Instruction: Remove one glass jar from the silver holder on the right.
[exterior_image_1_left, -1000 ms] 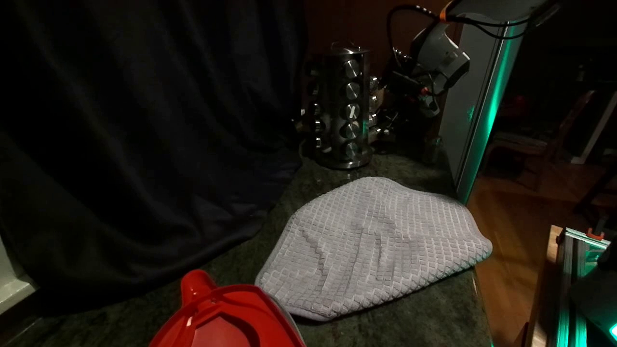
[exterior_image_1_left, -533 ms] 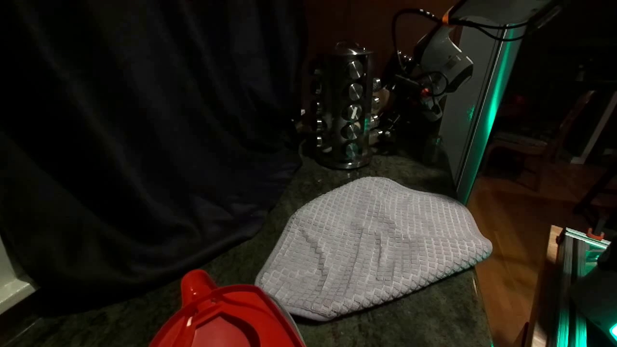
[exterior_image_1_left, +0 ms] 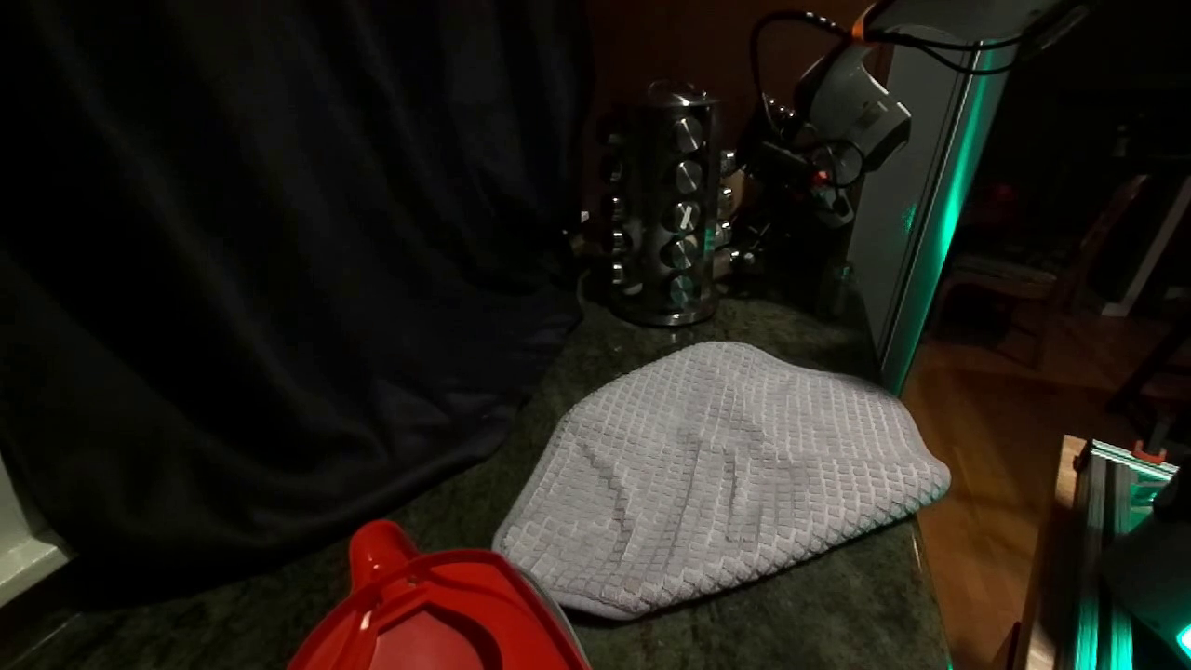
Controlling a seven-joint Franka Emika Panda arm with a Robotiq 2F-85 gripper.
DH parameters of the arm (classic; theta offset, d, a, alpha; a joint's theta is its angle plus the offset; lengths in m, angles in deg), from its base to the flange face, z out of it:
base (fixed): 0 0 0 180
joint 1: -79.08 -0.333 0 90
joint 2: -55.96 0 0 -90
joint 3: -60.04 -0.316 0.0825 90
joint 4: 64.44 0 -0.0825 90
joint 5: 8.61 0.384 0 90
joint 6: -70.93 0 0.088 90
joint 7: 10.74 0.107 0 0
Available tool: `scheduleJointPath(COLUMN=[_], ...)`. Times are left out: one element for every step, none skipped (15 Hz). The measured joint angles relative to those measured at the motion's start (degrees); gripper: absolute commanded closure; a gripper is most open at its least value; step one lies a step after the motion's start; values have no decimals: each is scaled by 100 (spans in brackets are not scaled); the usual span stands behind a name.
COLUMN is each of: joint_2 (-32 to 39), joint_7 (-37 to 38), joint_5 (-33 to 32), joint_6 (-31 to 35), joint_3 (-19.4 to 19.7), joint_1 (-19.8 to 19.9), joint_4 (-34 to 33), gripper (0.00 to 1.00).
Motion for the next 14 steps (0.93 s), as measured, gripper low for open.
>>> scheduleJointPath(joint_2=[-28,-50,-68,-81,-89,-95,-101,-109,-119,-129,-140,-151,-162,-174], joint_7=[-24,-37,-42,-43,-43,-45,-50,-63,-73,-83,-91,-102,-116,-136], joint_5=[-79,-155,-213,-259,-290,-312,-334,-362,-394,-429,-464,-502,-550,-608], joint_6=[102,200,280,343,380,393,404,425,450,471,484,497,515,539], joint_3=[0,1,1,1,1,1,1,1,1,0,0,0,1,0], joint_1=[-34,-68,-94,-114,-125,-128,-130,-134,-141,-147,-150,-154,-158,-164], joint_4=[0,1,1,1,1,1,0,0,1,1,1,1,0,-2], gripper=[76,76,76,76,76,76,76,76,76,76,76,76,76,76])
